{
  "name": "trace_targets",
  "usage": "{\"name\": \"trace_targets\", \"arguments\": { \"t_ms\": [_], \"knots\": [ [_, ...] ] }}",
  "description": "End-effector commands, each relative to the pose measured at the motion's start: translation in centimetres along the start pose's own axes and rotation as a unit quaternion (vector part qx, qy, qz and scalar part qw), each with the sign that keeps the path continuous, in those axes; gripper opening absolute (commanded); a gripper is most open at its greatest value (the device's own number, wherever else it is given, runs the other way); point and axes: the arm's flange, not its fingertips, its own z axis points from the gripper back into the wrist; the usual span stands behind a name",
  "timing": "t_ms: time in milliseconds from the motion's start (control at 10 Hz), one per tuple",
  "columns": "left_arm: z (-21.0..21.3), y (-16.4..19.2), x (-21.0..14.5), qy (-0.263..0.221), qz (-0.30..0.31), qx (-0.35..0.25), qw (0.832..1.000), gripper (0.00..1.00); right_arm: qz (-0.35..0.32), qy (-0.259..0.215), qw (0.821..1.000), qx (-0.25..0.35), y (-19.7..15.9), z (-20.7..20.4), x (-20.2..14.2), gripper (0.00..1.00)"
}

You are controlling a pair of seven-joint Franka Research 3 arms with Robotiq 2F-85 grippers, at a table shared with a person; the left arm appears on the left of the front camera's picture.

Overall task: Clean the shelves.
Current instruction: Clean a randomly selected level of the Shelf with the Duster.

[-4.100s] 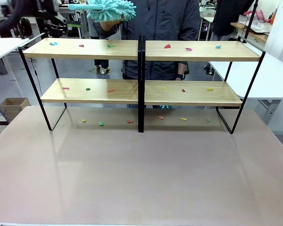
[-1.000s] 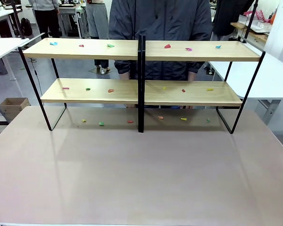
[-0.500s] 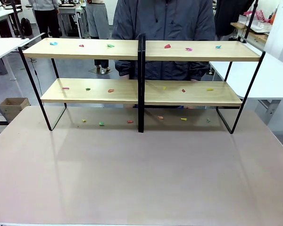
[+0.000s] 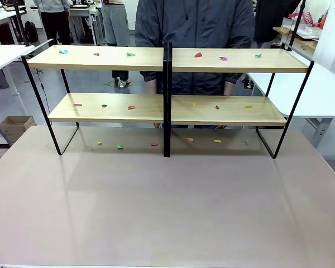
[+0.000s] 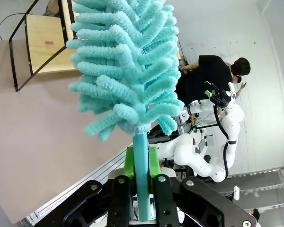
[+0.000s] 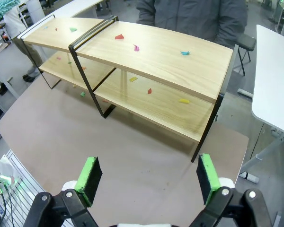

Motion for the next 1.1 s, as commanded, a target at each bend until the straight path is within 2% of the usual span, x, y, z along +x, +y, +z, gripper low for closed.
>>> {"name": "trace_targets", "arguments": {
  "t_ms": [0, 600, 700, 800, 900, 1000],
  "knots": [
    [0.1, -0.3, -0.3, -0.001, -0.004, -0.002, 1.000, 0.00, 0.000, -0.001, 1.000, 0.001, 0.0, 0.0, 0.0, 1.00],
    [0.1, -0.3, -0.3, -0.001, -0.004, -0.002, 1.000, 0.00, 0.000, -0.001, 1.000, 0.001, 0.0, 0.0, 0.0, 1.00],
    [0.0, 0.0, 0.0, 0.000, 0.000, 0.000, 1.000, 0.13, 0.000, -0.001, 1.000, 0.001, 0.0, 0.0, 0.0, 1.00],
    [-2.0, -0.6, -0.4, 0.032, 0.009, 0.023, 0.999, 0.13, 0.000, -0.001, 1.000, 0.001, 0.0, 0.0, 0.0, 1.00],
    [-3.6, -1.2, -2.9, 0.054, 0.011, 0.009, 0.998, 0.13, 0.000, -0.001, 1.000, 0.001, 0.0, 0.0, 0.0, 1.00],
    [-4.8, -1.8, -6.0, 0.052, 0.004, 0.027, 0.998, 0.13, 0.000, -0.001, 1.000, 0.001, 0.0, 0.0, 0.0, 1.00]
  ]
}}
